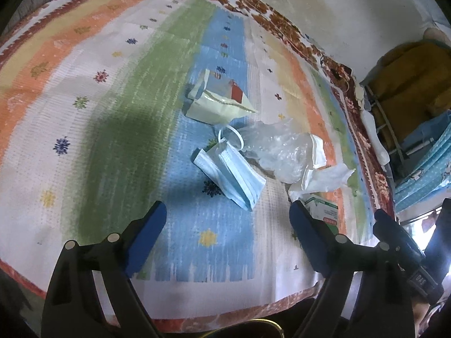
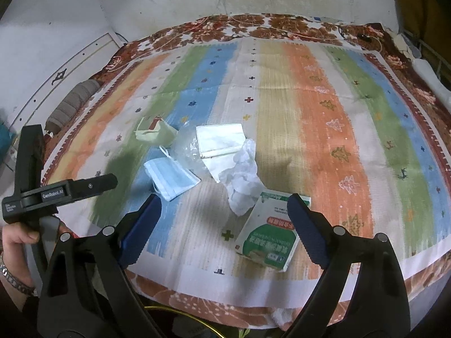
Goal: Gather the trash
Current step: 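Move both open grippers forward over the mask and tissue on the bed, then grasp the blue face mask with the left gripper while the right gripper grasps the white tissue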
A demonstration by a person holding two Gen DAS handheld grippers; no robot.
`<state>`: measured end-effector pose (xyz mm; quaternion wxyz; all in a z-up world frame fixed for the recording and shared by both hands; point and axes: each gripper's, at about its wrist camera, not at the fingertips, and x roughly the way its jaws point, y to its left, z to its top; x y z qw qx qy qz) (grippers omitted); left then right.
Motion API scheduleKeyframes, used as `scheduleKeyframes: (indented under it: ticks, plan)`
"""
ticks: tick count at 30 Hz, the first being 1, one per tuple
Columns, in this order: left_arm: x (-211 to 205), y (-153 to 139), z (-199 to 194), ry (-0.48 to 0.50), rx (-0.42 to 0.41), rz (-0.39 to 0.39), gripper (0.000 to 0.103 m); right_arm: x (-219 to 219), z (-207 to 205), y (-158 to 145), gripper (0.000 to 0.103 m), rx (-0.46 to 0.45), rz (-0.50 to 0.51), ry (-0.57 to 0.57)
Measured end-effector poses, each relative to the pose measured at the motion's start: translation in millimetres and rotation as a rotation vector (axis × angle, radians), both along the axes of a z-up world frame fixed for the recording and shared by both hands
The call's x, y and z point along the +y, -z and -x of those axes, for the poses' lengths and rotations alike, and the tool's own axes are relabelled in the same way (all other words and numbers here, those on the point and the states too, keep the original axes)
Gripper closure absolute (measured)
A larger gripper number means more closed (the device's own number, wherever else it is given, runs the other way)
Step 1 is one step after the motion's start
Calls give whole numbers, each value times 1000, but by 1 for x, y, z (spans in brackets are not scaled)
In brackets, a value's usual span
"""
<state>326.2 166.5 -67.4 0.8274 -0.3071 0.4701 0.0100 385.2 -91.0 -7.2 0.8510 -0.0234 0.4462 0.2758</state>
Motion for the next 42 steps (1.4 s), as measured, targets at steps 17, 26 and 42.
scheduleKeyframes:
  ticks: [17, 26, 42]
  plan:
    - [2, 35, -35, 16, 45, 30, 28, 9, -49, 25, 41, 76, 0, 50]
    - [3, 52, -52, 10, 41, 84, 48, 13, -69, 39, 57, 122, -7, 68]
    - [3, 58, -58, -37, 29, 41, 98, 19, -67, 34, 99, 147, 4, 39]
